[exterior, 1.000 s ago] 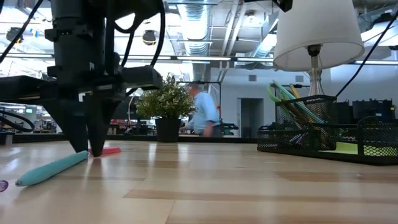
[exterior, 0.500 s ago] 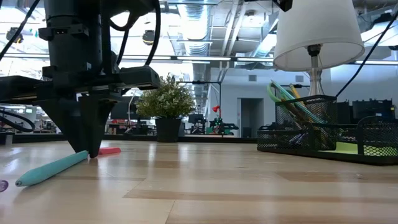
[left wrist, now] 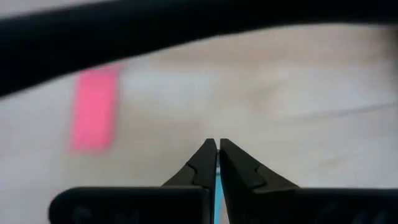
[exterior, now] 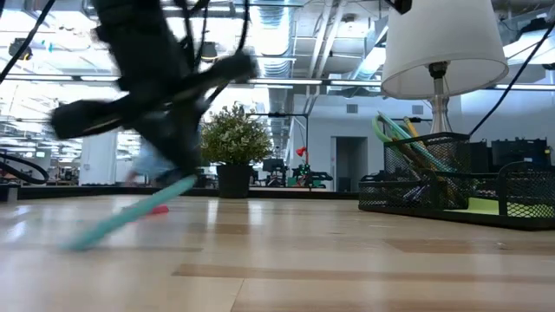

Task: Pick and place office supplies into organizer
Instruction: Put the blue pen into the black desk organizer

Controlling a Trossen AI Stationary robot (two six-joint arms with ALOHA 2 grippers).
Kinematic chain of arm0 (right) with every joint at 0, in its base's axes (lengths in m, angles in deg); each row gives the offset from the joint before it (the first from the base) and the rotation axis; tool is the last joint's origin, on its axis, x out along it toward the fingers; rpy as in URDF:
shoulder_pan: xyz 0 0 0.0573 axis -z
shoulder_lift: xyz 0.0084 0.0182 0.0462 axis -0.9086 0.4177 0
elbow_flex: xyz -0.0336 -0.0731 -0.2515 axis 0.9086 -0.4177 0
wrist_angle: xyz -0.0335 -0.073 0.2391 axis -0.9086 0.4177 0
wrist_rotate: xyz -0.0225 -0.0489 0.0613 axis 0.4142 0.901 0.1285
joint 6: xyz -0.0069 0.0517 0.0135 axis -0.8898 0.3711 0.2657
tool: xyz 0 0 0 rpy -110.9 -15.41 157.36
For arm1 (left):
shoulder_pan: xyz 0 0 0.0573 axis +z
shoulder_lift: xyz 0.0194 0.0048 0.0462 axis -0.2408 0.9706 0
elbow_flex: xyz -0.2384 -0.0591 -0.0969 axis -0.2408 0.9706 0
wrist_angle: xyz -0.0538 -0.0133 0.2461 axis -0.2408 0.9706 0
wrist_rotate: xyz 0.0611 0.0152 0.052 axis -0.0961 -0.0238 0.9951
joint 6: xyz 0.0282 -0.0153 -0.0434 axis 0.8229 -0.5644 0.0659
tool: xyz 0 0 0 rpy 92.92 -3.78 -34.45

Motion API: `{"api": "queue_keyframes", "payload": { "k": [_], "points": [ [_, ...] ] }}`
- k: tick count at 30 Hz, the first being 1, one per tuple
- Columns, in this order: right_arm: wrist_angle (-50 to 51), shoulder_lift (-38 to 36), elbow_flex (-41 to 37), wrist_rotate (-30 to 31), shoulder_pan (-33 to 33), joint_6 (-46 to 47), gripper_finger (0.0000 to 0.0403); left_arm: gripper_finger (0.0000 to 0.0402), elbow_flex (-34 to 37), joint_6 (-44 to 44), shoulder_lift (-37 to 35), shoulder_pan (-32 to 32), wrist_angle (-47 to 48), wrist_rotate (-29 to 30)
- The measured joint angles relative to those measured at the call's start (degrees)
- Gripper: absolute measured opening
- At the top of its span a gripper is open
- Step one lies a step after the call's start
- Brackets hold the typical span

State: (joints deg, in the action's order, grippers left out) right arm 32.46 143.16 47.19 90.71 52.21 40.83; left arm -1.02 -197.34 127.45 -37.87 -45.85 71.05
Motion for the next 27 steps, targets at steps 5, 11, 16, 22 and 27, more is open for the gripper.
{"api": "queue_keyframes", "payload": {
  "k": [5,11,16,22,27],
  "points": [
    [-0.94,-6.52,0.03,-1.85,-2.18,4.39,0.0178,0.0002,-7.39,11.76,-0.78,3.12,-0.40,15.68],
    [-9.47,-15.15,0.07,-0.97,-9.40,2.55,0.0175,0.0001,-15.63,41.09,-0.80,11.61,-10.91,23.05],
    [-12.60,-18.20,0.12,3.58,-15.78,-3.87,0.0175,0.0000,-19.67,63.11,-0.80,19.18,-30.29,19.37],
    [-9.30,-18.35,0.07,12.32,-19.65,-5.14,0.0175,0.0000,-19.63,75.28,-0.78,23.78,-47.55,9.92],
    [-8.86,-17.93,0.05,12.57,-19.80,-5.18,0.0175,0.0000,-19.63,77.58,-0.78,23.99,-50.11,8.11]
  ]
}}
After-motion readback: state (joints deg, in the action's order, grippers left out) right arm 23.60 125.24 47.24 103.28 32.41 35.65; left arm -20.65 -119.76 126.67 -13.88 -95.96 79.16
